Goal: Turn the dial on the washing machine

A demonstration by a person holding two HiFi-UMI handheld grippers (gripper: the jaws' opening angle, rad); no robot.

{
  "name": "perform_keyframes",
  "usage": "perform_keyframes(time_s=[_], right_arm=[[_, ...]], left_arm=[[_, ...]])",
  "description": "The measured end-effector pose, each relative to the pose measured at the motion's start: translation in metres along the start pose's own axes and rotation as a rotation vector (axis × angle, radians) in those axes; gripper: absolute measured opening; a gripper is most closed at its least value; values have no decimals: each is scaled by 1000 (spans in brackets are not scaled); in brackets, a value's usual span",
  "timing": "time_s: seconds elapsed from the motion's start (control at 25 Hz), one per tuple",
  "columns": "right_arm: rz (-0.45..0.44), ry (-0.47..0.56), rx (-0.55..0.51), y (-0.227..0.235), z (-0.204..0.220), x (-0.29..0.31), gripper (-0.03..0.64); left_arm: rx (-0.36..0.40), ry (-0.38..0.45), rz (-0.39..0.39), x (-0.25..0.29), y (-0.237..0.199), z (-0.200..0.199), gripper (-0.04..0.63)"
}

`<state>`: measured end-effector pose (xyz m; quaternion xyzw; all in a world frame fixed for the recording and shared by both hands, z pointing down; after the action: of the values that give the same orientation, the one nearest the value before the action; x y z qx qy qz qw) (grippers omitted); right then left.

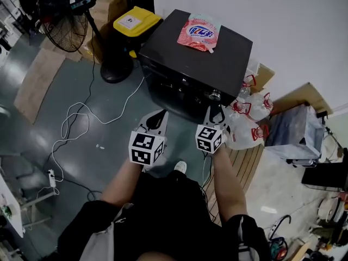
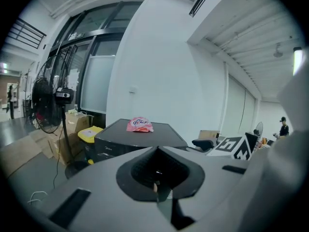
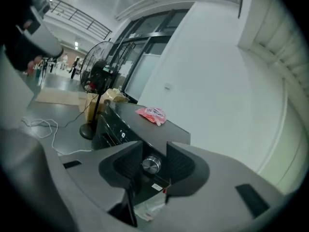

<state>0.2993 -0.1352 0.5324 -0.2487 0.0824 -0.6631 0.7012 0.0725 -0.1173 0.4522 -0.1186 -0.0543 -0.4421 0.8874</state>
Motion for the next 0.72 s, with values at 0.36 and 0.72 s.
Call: perform_keyframes(time_s=[0.36, 0.72], right_arm=[[-198, -40, -580, -36, 57, 53, 222], [-284, -79, -1143, -43, 120, 93, 265]], left_arm=[[-29, -10, -100, -12, -3, 17, 6], [-45, -38, -175, -25, -8, 39, 6]])
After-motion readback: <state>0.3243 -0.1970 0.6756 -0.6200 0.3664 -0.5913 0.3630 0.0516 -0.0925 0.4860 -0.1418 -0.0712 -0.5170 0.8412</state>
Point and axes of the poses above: the fingertips, and each gripper's own axes: x forward along the fingers, y to its right, z out of its underside, the point moved 5 cm from there along -x, backward along the fingers, and after that the axes turned 10 degrees about y, right-handed, at the moved point
